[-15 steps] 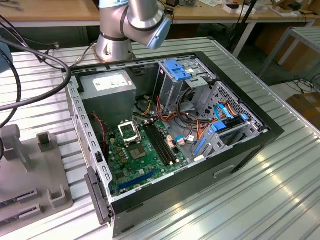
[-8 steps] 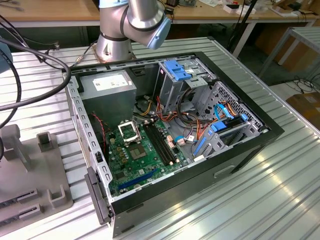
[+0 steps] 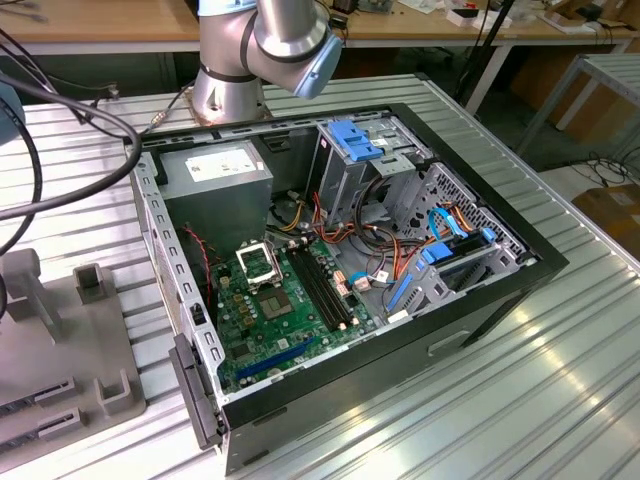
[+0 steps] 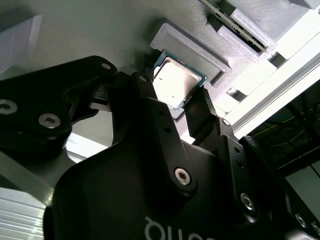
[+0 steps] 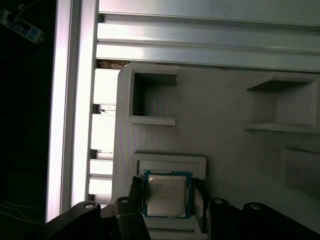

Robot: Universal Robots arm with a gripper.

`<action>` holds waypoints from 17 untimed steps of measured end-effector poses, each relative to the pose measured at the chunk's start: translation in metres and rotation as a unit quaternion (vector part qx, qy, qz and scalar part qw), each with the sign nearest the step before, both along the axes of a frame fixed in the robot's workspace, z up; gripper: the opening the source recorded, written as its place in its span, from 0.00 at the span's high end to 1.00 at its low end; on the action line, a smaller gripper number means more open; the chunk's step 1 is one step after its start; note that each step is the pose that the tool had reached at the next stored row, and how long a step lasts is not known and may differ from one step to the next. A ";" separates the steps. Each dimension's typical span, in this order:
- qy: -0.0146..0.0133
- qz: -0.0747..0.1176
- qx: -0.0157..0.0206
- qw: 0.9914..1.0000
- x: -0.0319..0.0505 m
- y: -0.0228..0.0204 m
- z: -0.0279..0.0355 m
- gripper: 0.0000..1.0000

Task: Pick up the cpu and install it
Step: 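Reach for the cpu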

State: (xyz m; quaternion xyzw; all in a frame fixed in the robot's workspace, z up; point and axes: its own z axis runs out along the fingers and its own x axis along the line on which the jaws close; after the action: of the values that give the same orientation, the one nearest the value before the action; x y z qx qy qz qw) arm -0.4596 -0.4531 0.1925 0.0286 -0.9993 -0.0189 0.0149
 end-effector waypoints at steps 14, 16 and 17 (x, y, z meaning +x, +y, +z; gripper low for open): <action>0.000 -0.003 0.000 1.000 -0.0003 -0.0002 -0.0005 0.48; 0.000 -0.003 -0.001 1.000 -0.0003 -0.0003 -0.0004 0.48; 0.000 -0.003 -0.001 1.000 -0.0004 -0.0003 -0.0004 0.48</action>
State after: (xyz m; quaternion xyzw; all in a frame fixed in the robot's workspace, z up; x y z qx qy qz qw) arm -0.4599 -0.4534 0.1921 0.0261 -0.9994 -0.0175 0.0150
